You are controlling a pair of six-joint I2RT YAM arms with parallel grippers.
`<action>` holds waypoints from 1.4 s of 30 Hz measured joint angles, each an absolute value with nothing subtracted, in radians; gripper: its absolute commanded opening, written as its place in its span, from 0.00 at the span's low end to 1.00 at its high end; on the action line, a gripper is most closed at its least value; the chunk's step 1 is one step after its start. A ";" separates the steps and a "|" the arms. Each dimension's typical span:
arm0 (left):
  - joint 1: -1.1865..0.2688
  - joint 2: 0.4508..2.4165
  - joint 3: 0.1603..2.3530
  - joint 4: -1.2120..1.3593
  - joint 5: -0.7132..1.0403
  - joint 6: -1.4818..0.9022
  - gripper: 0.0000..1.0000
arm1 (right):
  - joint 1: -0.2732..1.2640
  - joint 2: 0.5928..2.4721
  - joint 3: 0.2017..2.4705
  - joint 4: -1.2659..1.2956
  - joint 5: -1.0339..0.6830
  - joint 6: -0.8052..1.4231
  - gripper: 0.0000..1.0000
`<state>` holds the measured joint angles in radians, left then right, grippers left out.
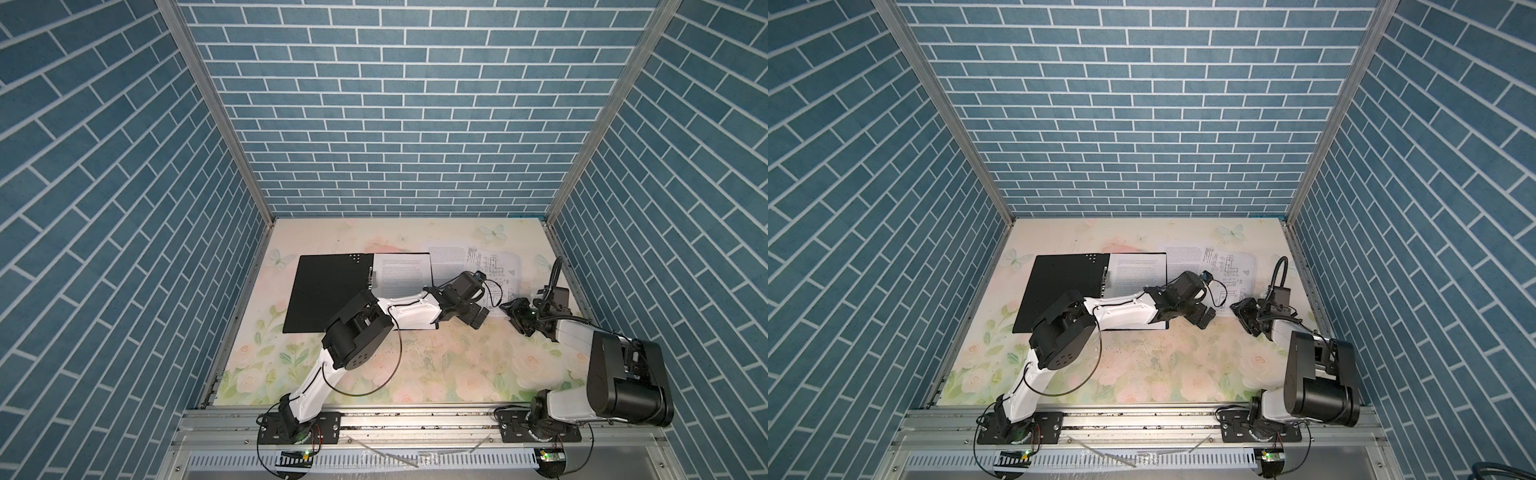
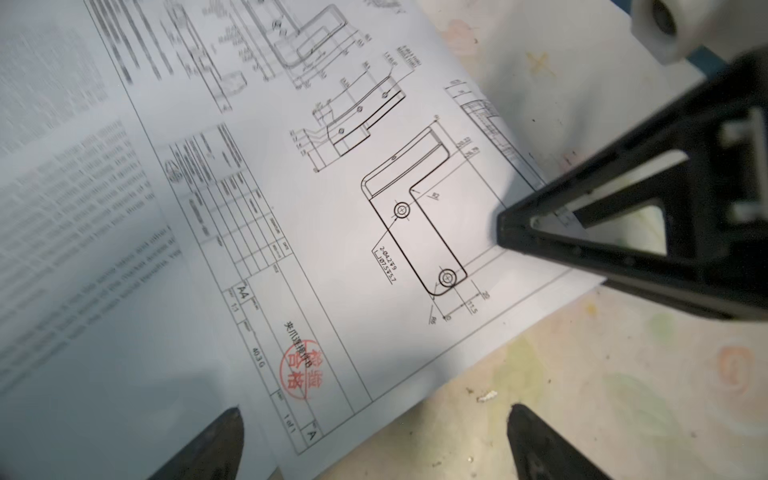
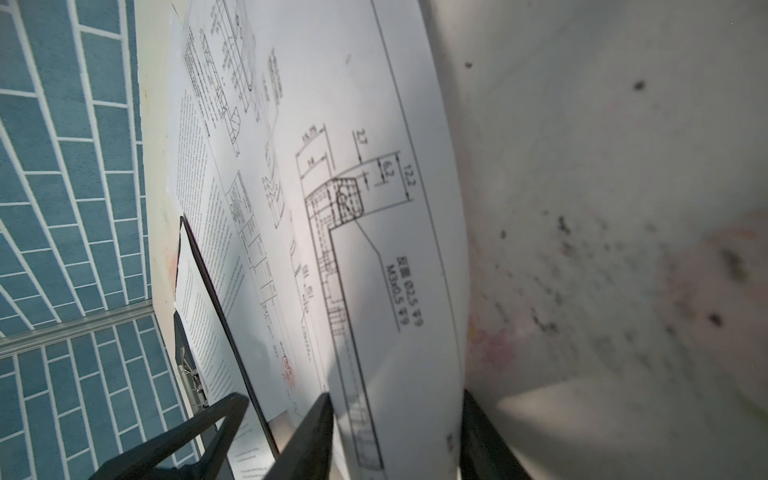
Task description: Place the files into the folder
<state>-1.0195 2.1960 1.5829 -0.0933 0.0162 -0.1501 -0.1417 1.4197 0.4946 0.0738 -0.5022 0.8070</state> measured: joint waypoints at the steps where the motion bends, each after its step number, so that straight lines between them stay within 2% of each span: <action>1: -1.034 2.183 1.565 -0.078 -0.009 -0.105 1.00 | -0.143 1.420 0.495 0.074 -0.505 0.807 0.48; 12: -1.142 2.215 1.490 0.173 -0.194 0.223 0.96 | -0.150 1.422 0.495 0.073 -0.516 0.807 0.48; 22: -1.151 2.349 1.580 0.280 -0.345 0.372 0.88 | -0.156 1.423 0.495 0.071 -0.524 0.808 0.48; 30: -1.157 2.374 1.589 0.352 -0.417 0.447 0.87 | -0.160 1.429 0.495 0.073 -0.538 0.815 0.48; 34: -1.157 2.376 1.581 0.353 -0.422 0.426 0.89 | -0.163 1.428 0.495 0.073 -0.542 0.815 0.52; 38: -1.158 2.328 1.533 0.323 -0.399 0.370 0.93 | -0.165 1.427 0.505 0.069 -0.546 0.812 0.65; 42: -1.159 2.228 1.489 0.294 -0.354 0.319 0.99 | -0.165 1.427 0.532 0.040 -0.536 0.809 0.72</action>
<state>-1.1591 2.2280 1.4891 0.2939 -0.3538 0.3191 -0.1646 1.4269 0.5323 0.0399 -0.5362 0.8089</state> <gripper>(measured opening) 0.967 0.699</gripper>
